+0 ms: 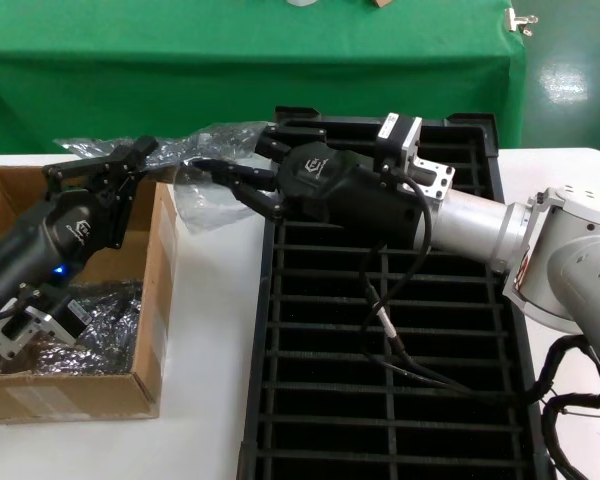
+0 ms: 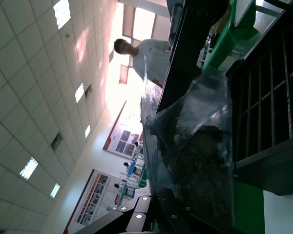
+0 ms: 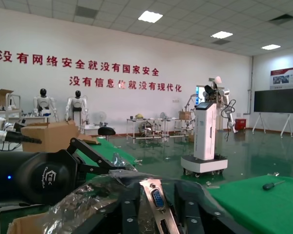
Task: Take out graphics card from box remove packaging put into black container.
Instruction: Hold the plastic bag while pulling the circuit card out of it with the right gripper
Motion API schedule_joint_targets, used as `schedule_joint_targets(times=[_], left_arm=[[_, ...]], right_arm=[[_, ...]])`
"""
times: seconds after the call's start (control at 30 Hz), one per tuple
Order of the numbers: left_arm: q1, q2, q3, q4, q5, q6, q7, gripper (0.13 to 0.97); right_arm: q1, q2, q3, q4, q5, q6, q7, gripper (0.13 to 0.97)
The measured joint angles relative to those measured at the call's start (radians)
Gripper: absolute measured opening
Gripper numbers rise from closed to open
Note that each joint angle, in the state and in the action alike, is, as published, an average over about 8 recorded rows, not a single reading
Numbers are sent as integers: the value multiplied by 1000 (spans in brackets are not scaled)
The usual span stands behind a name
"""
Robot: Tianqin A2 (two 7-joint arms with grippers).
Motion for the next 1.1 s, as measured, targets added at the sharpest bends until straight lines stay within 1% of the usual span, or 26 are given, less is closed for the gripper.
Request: schedule_joint_targets(times=[0.07, 0.2, 0.47, 0.67, 0.9, 1.1], left_arm=[[0, 0, 0, 1, 0, 0, 0, 138], [-1, -1, -1, 2, -1, 1, 0, 138], [-1, -1, 0, 2, -2, 2, -2, 138], [-3, 1, 1, 9, -1, 5, 8, 138], [-18, 6, -2, 39, 0, 11, 51, 138], [-41, 12, -8, 84, 1, 19, 116, 138]], right_arm=[[1, 0, -1, 0, -1, 0, 0, 313], [1, -1, -2, 0, -2, 1, 1, 313], [2, -2, -3, 0, -3, 3, 2, 197], [2, -2, -3, -1, -3, 5, 2, 188], [7, -1, -9, 0, -9, 2, 2, 183], [20, 2, -22, 5, -21, -8, 3, 183]])
